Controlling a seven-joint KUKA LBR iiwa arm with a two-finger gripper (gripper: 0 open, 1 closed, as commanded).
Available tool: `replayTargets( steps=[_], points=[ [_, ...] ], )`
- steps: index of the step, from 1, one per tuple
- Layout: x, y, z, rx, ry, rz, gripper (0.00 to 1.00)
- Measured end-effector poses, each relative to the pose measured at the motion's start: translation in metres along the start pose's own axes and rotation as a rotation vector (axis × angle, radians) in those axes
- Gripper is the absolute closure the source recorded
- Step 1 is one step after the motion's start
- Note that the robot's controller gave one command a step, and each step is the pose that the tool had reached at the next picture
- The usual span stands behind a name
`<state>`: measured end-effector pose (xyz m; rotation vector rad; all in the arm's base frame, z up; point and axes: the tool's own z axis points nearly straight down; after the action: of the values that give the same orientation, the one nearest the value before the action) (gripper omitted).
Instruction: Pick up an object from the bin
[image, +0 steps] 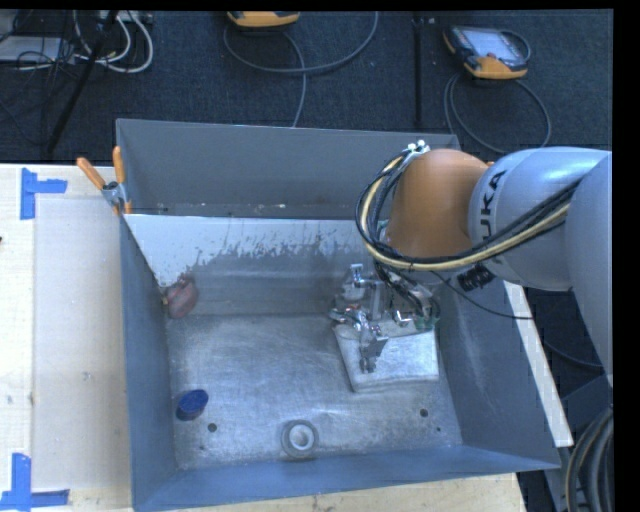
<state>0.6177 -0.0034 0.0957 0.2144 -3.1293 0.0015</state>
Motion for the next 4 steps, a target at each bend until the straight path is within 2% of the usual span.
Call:
replayTargets(
  steps=[1, 2, 3, 4],
  points=[
    [0.001, 0.003, 0.008, -0.002, -0.011, -0.003, 1.00],
    [0.002, 0.002, 0.009, -0.002, -0.006, -0.004, 0.00],
    [0.006, -0.047, 0.016, -0.004, -0.005, 0.089, 0.00],
    [0.005, -0.043, 0.014, -0.009, -0.009, 0.086, 1.00]
  ],
)
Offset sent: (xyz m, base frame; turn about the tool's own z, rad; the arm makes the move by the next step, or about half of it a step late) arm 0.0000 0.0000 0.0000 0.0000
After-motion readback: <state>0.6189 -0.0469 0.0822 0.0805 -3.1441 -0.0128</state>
